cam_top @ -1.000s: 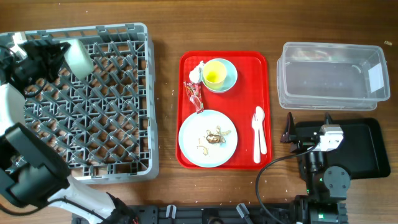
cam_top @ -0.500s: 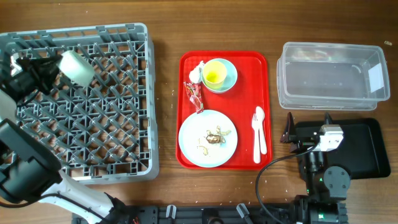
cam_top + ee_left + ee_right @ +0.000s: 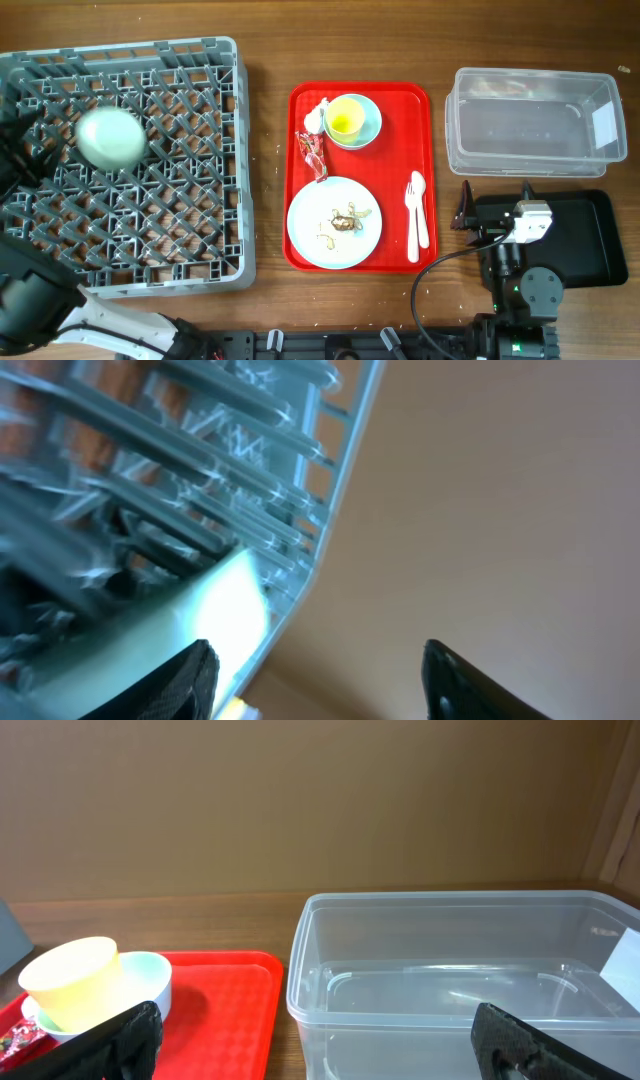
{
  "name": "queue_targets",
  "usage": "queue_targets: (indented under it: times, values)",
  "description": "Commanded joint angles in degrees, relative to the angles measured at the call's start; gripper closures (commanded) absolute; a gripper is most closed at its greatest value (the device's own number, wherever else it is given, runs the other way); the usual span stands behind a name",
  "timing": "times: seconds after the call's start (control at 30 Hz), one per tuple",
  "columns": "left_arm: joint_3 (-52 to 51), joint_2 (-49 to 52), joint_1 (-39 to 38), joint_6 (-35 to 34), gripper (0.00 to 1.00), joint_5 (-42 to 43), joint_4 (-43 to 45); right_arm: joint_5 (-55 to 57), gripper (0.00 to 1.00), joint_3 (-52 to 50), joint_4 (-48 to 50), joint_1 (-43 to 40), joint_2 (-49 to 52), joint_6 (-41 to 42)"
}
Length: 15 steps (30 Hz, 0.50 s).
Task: Sort waste into correct bins and load items into the dishwasher rack
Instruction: 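Carry the bowl to the rack and set it upside down, then reach the left gripper to the yellow cup and grasp its rim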
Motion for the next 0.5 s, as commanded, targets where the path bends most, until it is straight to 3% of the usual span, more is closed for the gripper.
queue_targets:
  times: [0.0, 0.03, 0.1, 0.17, 0.2, 0.37, 0.47]
  values:
    - [-0.35, -4.52, -0.87, 3.72, 0.24, -12.74, -3.06, 0.57, 0.0, -0.04, 0.11, -0.24, -0.2, 0.7]
    - [-0.35, -4.55, -1.6, 3.93, 0.25, -14.03, -4.09, 0.57, 0.0, -0.04, 0.11, -0.24, -0.2, 0.7]
    - [-0.35, -4.72, -2.69, 3.93, 0.45, -14.12, -4.37, 0.57, 0.0, -0.04, 0.11, -0.24, -0.2, 0.7]
    - [-0.35, -6.23, -4.55, 5.53, 0.88, -14.08, -5.11, 0.57, 0.0, -0.04, 0.11, -0.24, -0.15, 0.7]
    - [-0.35, -7.13, -5.75, 6.88, 0.96, -14.1, -5.6, 0.57, 0.0, -0.04, 0.11, -0.24, -0.11, 0.7]
    - [-0.35, -13.38, -21.18, 15.52, 0.96, -14.14, -8.33, 0.57, 0.0, -0.04, 0.11, -0.24, -0.11, 0.7]
    - [-0.35, -14.8, -40.98, 19.45, 0.96, -19.12, -8.2, 0.57, 0.0, -0.04, 0.11, -0.24, -0.11, 0.7]
